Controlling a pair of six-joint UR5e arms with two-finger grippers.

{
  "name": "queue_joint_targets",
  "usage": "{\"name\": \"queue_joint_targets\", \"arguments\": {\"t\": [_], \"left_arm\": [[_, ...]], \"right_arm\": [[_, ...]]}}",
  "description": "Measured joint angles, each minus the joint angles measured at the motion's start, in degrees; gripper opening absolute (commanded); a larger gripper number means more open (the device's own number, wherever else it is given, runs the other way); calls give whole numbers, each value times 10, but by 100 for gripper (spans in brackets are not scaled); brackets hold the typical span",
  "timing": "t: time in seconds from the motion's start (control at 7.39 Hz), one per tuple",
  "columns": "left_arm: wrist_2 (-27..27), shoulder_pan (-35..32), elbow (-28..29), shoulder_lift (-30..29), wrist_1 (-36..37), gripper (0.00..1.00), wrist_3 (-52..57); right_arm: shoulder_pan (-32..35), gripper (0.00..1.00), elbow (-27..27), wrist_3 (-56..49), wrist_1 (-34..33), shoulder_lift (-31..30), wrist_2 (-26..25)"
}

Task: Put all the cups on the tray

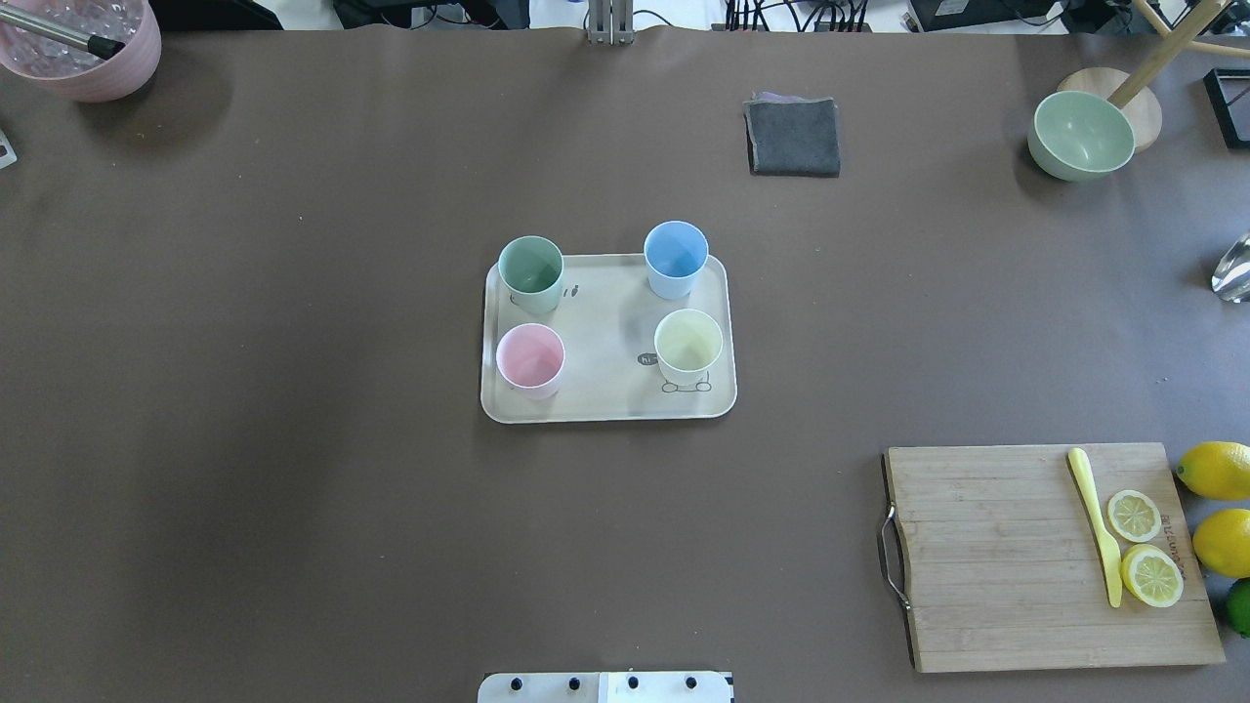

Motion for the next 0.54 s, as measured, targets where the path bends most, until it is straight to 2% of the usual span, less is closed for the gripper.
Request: {"name": "queue_joint_targets", "arguments": {"t": [0.27,0.54], "left_arm": [[-9,-6,5,38,-38,98,-1],[-11,-9,13,47,-46,98,0]], "right_arm": [[2,100,5,5,-4,5,6],[2,100,5,8,-4,5,8]]}}
